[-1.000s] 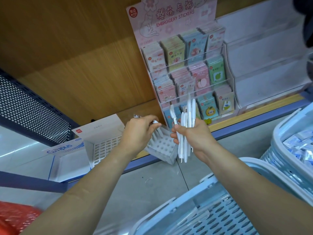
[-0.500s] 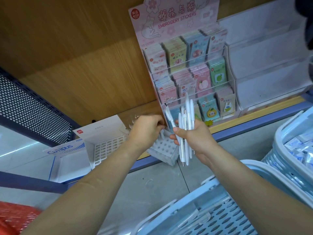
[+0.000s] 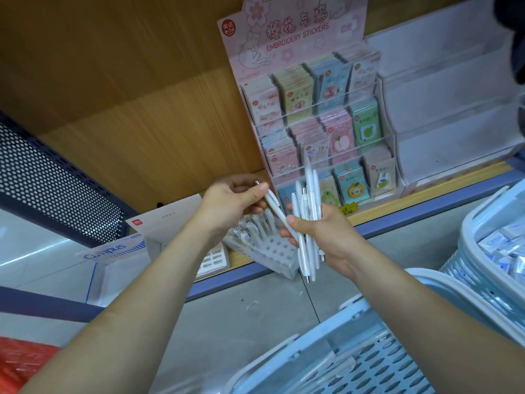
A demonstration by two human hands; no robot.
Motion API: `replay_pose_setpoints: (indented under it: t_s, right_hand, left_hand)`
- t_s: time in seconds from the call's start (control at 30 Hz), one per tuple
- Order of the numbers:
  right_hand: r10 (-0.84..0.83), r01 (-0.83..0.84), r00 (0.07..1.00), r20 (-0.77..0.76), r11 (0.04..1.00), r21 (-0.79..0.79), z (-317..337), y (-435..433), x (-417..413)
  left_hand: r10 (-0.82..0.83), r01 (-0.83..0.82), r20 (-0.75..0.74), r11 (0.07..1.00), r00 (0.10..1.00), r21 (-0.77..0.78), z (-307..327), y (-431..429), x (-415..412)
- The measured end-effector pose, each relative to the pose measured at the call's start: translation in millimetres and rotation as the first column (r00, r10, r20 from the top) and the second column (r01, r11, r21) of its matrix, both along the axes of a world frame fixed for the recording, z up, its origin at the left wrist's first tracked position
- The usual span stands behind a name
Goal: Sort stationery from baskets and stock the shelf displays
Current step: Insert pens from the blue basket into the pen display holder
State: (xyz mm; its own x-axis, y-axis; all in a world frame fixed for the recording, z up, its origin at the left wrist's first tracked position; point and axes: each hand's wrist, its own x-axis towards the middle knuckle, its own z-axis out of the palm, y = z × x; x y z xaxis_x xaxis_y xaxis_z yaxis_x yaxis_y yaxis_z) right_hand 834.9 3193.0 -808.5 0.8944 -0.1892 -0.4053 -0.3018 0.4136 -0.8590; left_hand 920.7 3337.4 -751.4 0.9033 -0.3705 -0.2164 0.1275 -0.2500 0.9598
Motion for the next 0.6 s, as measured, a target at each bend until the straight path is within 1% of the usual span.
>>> replay_pose_setpoints:
  t_s: [0.07,0.13,0.17,0.23,0.33,0.4,0.5,0.6]
  right_hand:
    - [-0.086,0.082,0.996,-0.033,0.991,-0.103,-3,-2,1]
    - [-0.173,0.165,0.983,-0.054,0.978,-0.131,-6,-4,2]
    - [-0.188,0.179,0.981,-0.056,0.975,-0.135,-6,-4,2]
    - [-0.177,0.165,0.982,-0.061,0.973,-0.163,-6,-3,1]
    - [-0.154,0.142,0.986,-0.065,0.976,-0.168,-6,-2,2]
    - [-0.142,0.132,0.988,-0.061,0.981,-0.141,-7,-1,2]
    - [-0.121,0.115,0.991,-0.052,0.989,-0.097,-8,-1,1]
    - [-0.113,0.110,0.993,-0.042,0.991,-0.076,-7,-1,-1]
  left_hand:
    - [0.101,-0.099,0.083,0.995,0.991,-0.025,8,5,1]
    - [0.175,-0.169,0.182,0.984,0.968,-0.047,14,14,6]
    - [0.168,-0.169,0.233,0.986,0.958,-0.019,17,18,7]
    - [0.111,-0.147,0.295,0.984,0.949,0.102,16,23,5]
    - [-0.011,-0.080,0.310,0.957,0.951,0.280,3,22,-2]
    - [-0.083,-0.048,0.346,0.934,0.934,0.355,-9,20,-4]
    - [-0.121,-0.051,0.380,0.910,0.917,0.411,-23,18,-5]
    - [-0.103,-0.068,0.388,0.913,0.916,0.403,-30,17,-5]
